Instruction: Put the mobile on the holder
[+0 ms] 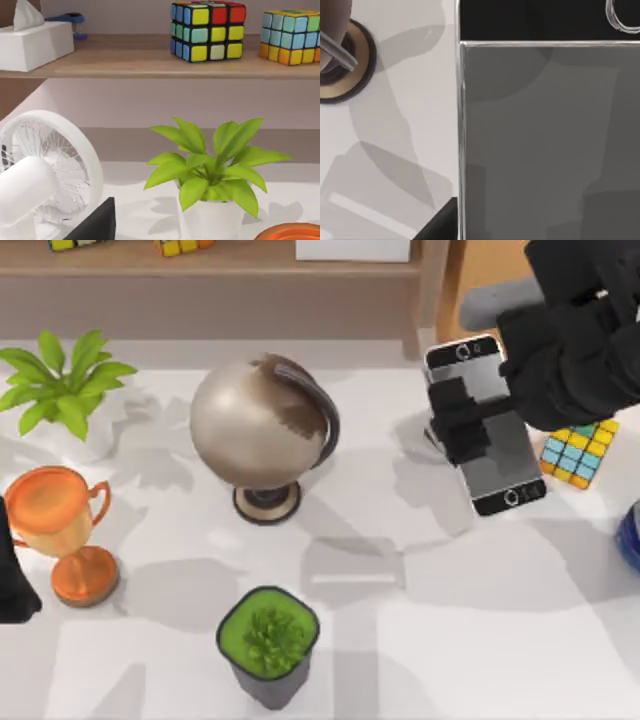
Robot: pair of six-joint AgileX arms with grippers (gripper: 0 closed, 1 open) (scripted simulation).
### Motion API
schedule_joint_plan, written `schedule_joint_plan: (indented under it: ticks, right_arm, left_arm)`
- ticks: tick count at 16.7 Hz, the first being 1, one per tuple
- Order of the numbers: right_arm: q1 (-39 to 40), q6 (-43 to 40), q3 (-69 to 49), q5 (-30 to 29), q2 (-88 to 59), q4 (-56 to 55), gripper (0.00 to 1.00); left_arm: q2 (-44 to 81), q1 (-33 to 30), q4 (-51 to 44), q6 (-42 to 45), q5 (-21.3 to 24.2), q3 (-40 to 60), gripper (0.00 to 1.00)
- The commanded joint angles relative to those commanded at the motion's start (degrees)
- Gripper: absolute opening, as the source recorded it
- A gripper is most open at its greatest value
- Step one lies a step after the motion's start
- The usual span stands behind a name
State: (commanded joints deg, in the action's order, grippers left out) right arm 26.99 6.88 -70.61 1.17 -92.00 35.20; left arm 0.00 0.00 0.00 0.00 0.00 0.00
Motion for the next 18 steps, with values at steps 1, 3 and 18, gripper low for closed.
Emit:
schedule_joint_plan:
  ticks: [1, 3, 18]
  right_arm:
    - [-2.5, -0.6, -0.7, 0.2, 1.0, -1.7, 0.0]
    - [-7.9, -1.9, -1.5, 0.5, 3.0, -5.3, 0.0]
    - [-47.1, -10.0, 16.5, 4.0, 16.1, -34.4, 0.0]
  left_arm:
    - [0.0, 0.0, 0.0, 0.0, 0.0, 0.0, 1.0]
    - [0.0, 0.0, 0.0, 0.0, 0.0, 0.0, 1.0]
    - [0.0, 0.0, 0.0, 0.0, 0.0, 0.0, 1.0]
